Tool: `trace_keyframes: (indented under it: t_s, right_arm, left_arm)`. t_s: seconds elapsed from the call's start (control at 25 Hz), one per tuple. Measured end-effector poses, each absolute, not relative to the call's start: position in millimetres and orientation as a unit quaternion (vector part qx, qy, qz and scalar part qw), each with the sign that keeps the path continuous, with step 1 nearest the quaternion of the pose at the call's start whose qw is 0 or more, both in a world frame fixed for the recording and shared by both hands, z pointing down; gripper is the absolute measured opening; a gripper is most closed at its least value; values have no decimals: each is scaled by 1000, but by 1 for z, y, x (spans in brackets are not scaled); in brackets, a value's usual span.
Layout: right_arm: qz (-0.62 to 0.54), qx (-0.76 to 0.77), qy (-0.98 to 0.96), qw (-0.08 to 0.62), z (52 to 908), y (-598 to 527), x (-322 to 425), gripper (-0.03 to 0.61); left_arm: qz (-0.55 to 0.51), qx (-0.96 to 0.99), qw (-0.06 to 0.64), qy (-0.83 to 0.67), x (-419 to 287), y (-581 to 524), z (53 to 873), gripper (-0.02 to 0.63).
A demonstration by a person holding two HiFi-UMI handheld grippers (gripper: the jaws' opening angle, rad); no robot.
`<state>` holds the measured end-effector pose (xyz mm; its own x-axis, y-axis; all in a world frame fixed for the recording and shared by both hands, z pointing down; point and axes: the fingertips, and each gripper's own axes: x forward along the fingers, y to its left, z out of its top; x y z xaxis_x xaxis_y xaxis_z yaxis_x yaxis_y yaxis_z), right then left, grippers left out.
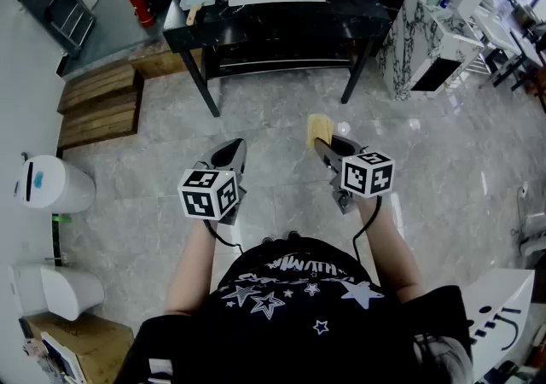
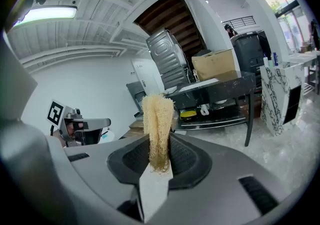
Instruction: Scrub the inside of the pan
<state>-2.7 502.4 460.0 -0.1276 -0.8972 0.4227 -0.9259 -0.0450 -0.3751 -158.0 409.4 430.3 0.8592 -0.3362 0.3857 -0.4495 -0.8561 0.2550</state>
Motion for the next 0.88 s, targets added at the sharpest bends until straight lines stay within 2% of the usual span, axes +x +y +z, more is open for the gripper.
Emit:
trace_keyframes:
  t_s: [0.88]
  right_arm:
    - [286,660,-693,52,477,468,-54,87]
  left_arm:
    - [176,945,183,-206,-203,375,457,8]
